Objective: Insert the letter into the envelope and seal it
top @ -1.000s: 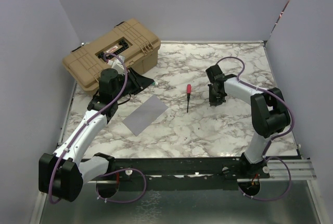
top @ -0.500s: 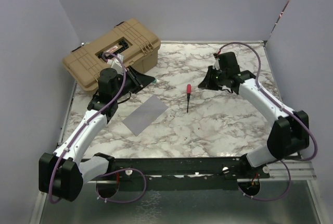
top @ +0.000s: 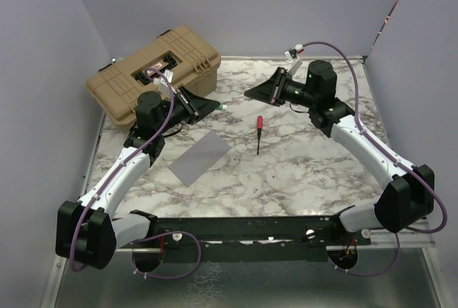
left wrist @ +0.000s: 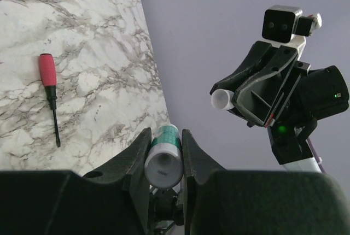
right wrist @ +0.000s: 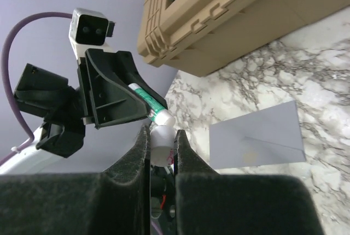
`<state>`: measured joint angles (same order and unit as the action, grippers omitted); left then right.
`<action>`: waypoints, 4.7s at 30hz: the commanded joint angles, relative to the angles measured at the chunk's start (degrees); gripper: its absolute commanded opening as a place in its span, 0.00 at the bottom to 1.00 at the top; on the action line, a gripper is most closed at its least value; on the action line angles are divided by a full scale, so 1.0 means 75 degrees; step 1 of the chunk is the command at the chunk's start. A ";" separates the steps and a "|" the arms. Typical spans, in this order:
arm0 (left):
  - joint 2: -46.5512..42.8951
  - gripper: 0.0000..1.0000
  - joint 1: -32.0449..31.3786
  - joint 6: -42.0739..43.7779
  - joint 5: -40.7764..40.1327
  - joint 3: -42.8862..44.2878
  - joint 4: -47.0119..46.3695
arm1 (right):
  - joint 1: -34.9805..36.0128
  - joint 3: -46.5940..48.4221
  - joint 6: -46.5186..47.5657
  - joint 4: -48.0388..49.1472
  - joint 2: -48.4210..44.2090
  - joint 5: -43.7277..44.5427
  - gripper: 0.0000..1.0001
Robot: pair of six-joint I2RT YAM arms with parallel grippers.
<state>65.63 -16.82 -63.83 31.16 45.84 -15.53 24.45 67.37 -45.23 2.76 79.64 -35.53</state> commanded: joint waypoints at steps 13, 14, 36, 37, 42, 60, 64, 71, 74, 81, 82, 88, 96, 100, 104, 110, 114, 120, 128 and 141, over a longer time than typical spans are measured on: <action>0.0188 0.00 0.0028 -0.0312 0.0858 0.0110 -0.0907 | 0.0796 0.0818 0.0083 0.0283 0.0757 -0.0760 0.00; 0.0187 0.00 0.0028 -0.0288 0.0861 0.0120 -0.0928 | 0.0846 0.0830 0.0158 0.0240 0.0769 -0.0734 0.00; 0.0133 0.00 0.0028 -0.0272 0.0814 0.0183 -0.1073 | 0.1047 0.1082 0.0882 -0.0694 0.0921 -0.0032 0.00; 0.0133 0.00 0.0034 -0.0308 0.0823 0.0191 -0.1106 | 0.1048 0.1067 0.0860 -0.0650 0.0933 -0.0032 0.00; 0.0142 0.00 0.0028 -0.0651 0.0909 0.0159 -0.1470 | 0.1053 0.0982 0.0682 -0.0440 0.0922 -0.0052 0.00; 0.0285 0.00 0.0038 -0.2281 0.1099 0.0372 -0.3368 | 0.1051 0.0701 -0.1490 0.1748 0.0889 -0.0812 0.00; 0.0306 0.00 0.0035 -0.2401 0.1073 0.0493 -0.3593 | 0.1052 0.0663 -0.2209 0.2332 0.0855 -0.0953 0.00; 0.0175 0.00 -0.0015 -0.2027 0.0923 0.0379 -0.3910 | 0.1053 0.0782 -0.3263 0.3371 0.1024 -0.1238 0.00; 0.0136 0.00 -0.0133 -0.1766 0.0913 0.0292 -0.3941 | 0.1058 0.0790 -0.3527 0.3680 0.1095 -0.1354 0.00; 0.0248 0.00 -0.0564 -0.1357 0.0912 0.0208 -0.3948 | 0.1183 0.0908 -0.3825 0.4015 0.1251 -0.1666 0.00; 0.0275 0.00 -0.0585 -0.1336 0.0970 0.0198 -0.3946 | 0.1198 0.0926 -0.3835 0.3994 0.1253 -0.1719 0.00; 0.0434 0.00 -0.0633 -0.1353 0.1374 0.0132 -0.3946 | 0.1262 0.1088 -0.3916 0.3966 0.1266 -0.2023 0.00; 0.0583 0.00 -0.0904 -0.1328 0.1321 0.0016 -0.3837 | 0.1295 0.1169 -0.3953 0.4017 0.1372 -0.2151 0.00; 0.0687 0.00 -0.1031 -0.1267 0.1393 0.0039 -0.3790 | 0.1353 0.1309 -0.3964 0.4083 0.1486 -0.2237 0.00; 0.0823 0.00 -0.1188 -0.1227 0.1441 0.0075 -0.3767 | 0.1428 0.1414 -0.3991 0.4149 0.1608 -0.2248 0.00; 0.0968 0.00 -0.1319 -0.1140 0.1434 0.0115 -0.3681 | 0.1535 0.1577 -0.4008 0.4096 0.1775 -0.2246 0.00; 0.1078 0.00 -0.1353 -0.0937 0.1439 0.0292 -0.3404 | 0.1665 0.1631 -0.3774 0.3668 0.1825 -0.2175 0.00; 0.1303 0.00 -0.1554 -0.0844 0.1532 0.0321 -0.3258 | 0.1738 0.1727 -0.3818 0.3666 0.1951 -0.2083 0.00; 0.0823 0.00 -0.1265 -0.0189 0.0714 0.0473 -0.2077 | 0.1188 0.1282 -0.3204 0.2785 0.1433 -0.1577 0.00; -0.0879 0.95 -0.1103 0.2575 -0.2576 0.0209 0.2122 | 0.0289 -0.0214 -0.1786 0.0483 0.0793 -0.0227 0.00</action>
<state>63.68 -25.26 -53.47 21.78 49.23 -13.10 27.29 68.18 -63.40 14.11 85.71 -42.83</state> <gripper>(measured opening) 0.898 0.104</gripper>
